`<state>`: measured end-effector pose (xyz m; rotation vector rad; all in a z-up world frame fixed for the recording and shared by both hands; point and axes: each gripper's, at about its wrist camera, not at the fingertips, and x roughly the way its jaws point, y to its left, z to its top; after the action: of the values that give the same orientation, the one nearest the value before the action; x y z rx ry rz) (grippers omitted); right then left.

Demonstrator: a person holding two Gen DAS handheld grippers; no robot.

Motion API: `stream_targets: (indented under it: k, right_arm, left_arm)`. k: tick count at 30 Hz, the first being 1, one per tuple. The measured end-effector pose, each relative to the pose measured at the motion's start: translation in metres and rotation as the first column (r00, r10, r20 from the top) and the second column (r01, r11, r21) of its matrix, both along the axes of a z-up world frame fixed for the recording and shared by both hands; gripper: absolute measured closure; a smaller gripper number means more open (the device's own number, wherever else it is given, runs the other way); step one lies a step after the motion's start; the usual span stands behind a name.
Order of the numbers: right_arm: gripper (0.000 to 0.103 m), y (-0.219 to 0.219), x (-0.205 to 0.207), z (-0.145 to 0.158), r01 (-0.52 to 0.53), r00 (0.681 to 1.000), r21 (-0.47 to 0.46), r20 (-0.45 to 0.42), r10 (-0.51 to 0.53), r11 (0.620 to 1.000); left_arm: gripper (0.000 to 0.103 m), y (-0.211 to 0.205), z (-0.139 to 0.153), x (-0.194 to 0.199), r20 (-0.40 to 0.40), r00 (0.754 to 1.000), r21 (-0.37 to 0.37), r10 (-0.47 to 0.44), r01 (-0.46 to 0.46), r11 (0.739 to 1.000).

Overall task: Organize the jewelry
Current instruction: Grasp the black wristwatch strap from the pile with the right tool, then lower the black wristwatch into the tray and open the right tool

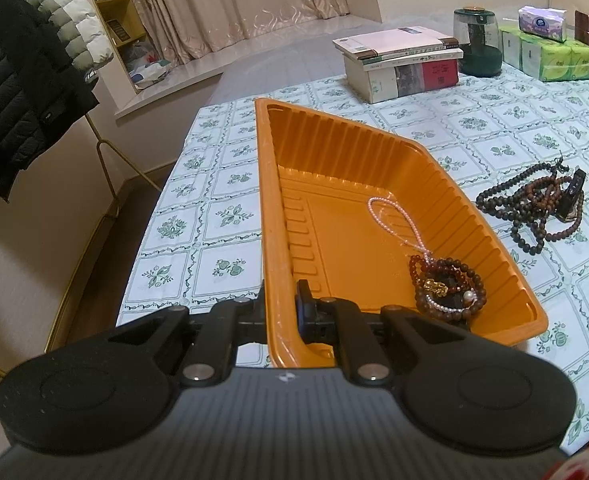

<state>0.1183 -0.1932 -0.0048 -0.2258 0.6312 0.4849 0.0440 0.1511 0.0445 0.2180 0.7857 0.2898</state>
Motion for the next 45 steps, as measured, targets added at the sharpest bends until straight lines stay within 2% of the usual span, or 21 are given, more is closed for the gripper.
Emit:
stream_targets:
  k: [15, 24, 29, 35, 45]
  right_arm:
    - [0.081, 0.017, -0.003, 0.014, -0.062, 0.998, 0.002, 0.028, 0.062, 0.998]
    - [0.081, 0.051, -0.003, 0.038, -0.162, 0.985, 0.045, 0.066, 0.159, 0.986]
    - [0.081, 0.09, -0.001, 0.056, -0.258, 0.965, 0.118, 0.085, 0.249, 0.959]
    - [0.081, 0.145, 0.001, 0.068, -0.372, 0.928, 0.183, 0.099, 0.36, 0.91]
    - [0.081, 0.215, 0.006, 0.057, -0.463, 0.884, 0.234, 0.055, 0.464, 0.855]
  left_arm:
    - [0.094, 0.0, 0.0, 0.0, 0.001, 1.0, -0.001, 0.0, 0.0, 1.0]
    - [0.094, 0.0, 0.0, 0.0, 0.001, 1.0, -0.003, 0.001, -0.001, 1.0]
    - [0.093, 0.001, 0.001, 0.0, 0.001, 1.0, -0.012, -0.001, 0.001, 1.0]
    - [0.093, 0.005, -0.002, 0.0, 0.002, 1.0, -0.019, -0.001, 0.001, 1.0]
    - [0.093, 0.008, -0.004, 0.0, 0.001, 1.0, -0.028, 0.0, 0.0, 1.0]
